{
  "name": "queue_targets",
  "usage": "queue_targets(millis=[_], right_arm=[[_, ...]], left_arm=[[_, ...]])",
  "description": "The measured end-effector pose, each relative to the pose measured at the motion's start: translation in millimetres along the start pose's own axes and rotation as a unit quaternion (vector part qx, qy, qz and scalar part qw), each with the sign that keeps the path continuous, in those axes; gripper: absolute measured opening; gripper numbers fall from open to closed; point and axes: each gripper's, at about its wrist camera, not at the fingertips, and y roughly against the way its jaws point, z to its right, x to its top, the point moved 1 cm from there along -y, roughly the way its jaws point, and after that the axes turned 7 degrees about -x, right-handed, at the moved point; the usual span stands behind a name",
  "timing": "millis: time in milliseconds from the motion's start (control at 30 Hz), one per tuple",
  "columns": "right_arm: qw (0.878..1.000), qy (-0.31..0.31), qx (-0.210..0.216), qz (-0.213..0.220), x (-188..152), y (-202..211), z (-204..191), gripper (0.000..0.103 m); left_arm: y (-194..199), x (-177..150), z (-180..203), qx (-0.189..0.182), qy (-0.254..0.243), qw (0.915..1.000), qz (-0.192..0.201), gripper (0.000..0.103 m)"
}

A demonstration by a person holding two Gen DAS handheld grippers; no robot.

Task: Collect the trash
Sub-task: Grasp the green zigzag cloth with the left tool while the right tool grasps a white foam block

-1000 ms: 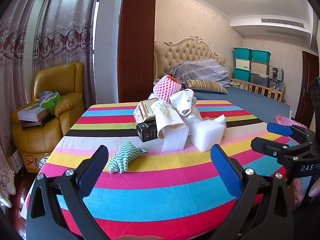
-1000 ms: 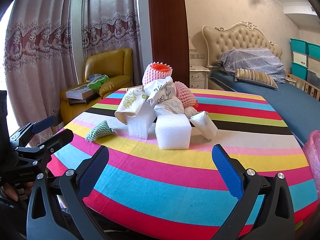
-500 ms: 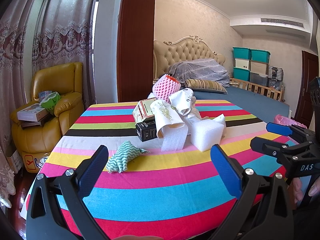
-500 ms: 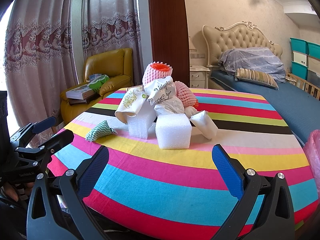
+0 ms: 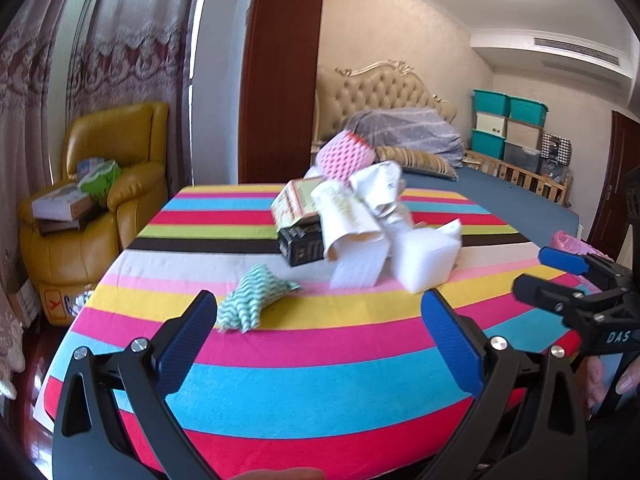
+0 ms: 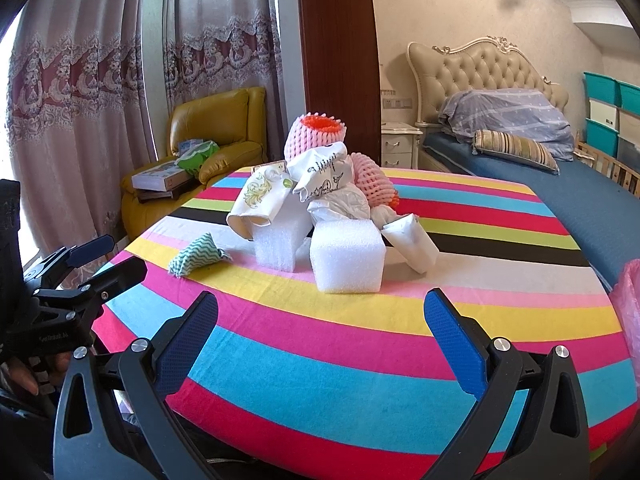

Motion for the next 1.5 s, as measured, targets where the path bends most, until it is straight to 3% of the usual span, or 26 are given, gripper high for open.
queue_targets(millis=[200,367,500,633,833,967,1000,1100,1233,1333,1500], right_arm=[[1.000,0.007,-0.015,-0.025,7,-26,6,0.096],[0.999,-0.004,-0.002,-0.043,12,-54,9,0.096],[0.998,-0.022,0.000,-0.059,16,-76,16,0.096],[0.996,-0.048,0.000,-0.078,21,-96,23,0.096],[0.995,-0.042,-0.004,-0.091,27,-116,19,0.096],[0.995,-0.037,-0.005,-0.097,29,-125,16,0.084],[0.994,-0.037,-0.002,-0.099,29,-127,16,0.080],[0.995,-0.030,-0.001,-0.097,28,-127,14,0.069],[0.996,-0.024,0.007,-0.082,27,-120,12,0.068],[0.997,-0.012,0.004,-0.070,26,-113,10,0.068],[0.999,-0.006,0.008,-0.051,25,-97,8,0.067]], left_arm=[[-27,0,-25,0.041,-0.008,0.9978,-0.052,0.099],[-52,3,-51,0.067,0.010,0.9942,-0.084,0.099],[-79,3,-65,0.061,0.010,0.9899,-0.127,0.099],[-104,8,-71,0.076,0.005,0.9864,-0.146,0.099],[-135,12,-83,0.069,0.027,0.9818,-0.175,0.099],[-153,12,-93,0.065,0.036,0.9776,-0.197,0.098],[-155,12,-93,0.065,0.039,0.9771,-0.199,0.095],[-158,12,-97,0.052,0.038,0.9770,-0.203,0.066],[-154,10,-96,0.041,0.032,0.9792,-0.196,0.040],[-149,10,-99,0.034,0.035,0.9813,-0.186,0.028],[-138,8,-91,0.034,0.022,0.9845,-0.171,0.025]])
